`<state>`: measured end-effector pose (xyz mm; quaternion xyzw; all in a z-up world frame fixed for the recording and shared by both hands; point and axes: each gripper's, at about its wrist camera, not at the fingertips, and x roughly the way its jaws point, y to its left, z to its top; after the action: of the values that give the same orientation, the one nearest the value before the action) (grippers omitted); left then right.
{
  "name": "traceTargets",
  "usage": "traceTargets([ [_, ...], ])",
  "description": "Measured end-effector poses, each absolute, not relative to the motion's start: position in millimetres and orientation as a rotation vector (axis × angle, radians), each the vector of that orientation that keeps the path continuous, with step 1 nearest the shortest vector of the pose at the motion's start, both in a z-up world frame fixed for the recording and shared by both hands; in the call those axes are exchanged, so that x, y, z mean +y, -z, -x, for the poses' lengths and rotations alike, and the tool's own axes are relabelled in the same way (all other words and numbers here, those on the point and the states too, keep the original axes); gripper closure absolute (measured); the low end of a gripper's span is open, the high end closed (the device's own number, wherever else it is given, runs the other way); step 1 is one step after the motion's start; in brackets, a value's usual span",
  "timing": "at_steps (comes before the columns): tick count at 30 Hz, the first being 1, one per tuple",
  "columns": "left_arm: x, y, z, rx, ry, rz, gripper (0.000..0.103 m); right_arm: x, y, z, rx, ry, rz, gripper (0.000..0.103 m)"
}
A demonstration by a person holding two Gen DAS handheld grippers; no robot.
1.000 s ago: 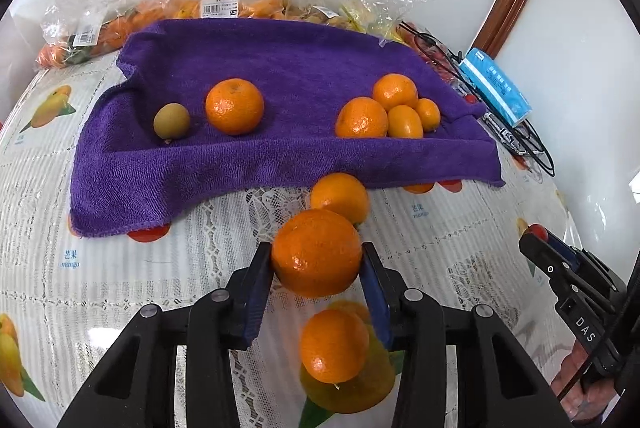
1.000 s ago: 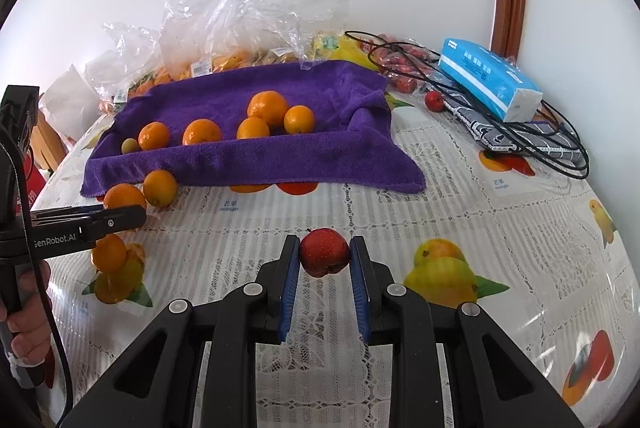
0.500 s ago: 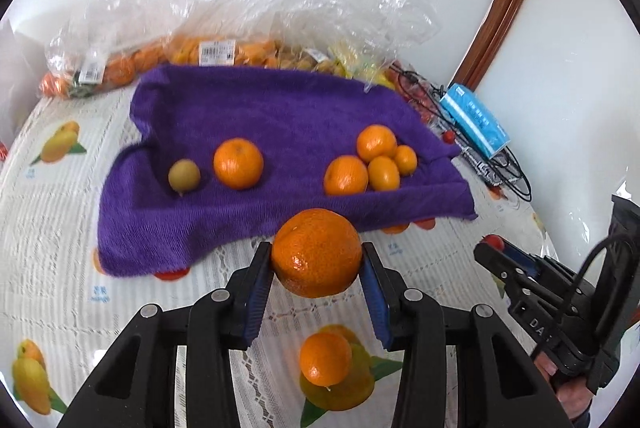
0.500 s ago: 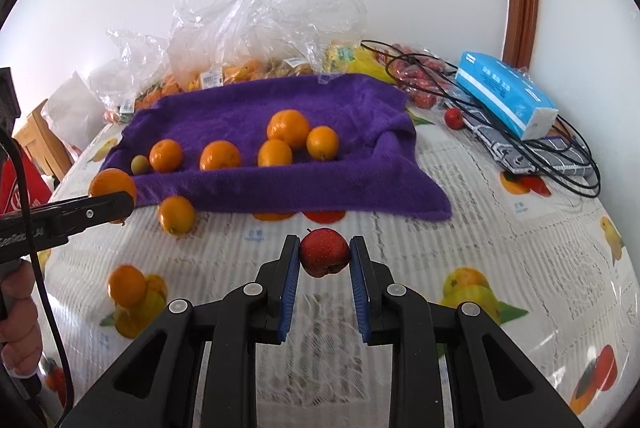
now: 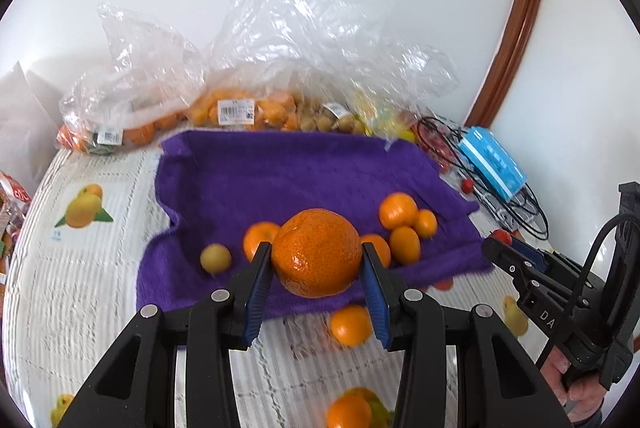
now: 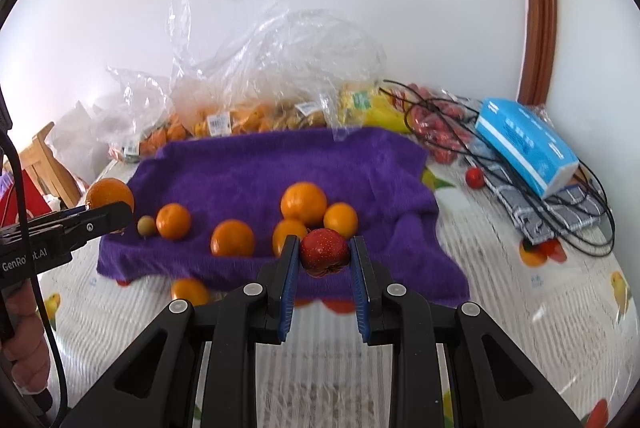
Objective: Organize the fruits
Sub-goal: 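Lift both held fruits and carry them over the purple towel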
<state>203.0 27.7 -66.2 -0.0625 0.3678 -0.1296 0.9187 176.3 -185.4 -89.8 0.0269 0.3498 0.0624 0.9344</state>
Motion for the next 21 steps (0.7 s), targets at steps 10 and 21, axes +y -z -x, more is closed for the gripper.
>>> traceTargets([
  [10,44,67,-225,0.740,0.195,0.157,0.062,-176,79,-213,0.671,-0.152,-0.060,0.078],
  [21,55,66,-261,0.728,0.129,0.195,0.062,-162,65,-255,0.621,-0.205,-0.066,0.078],
])
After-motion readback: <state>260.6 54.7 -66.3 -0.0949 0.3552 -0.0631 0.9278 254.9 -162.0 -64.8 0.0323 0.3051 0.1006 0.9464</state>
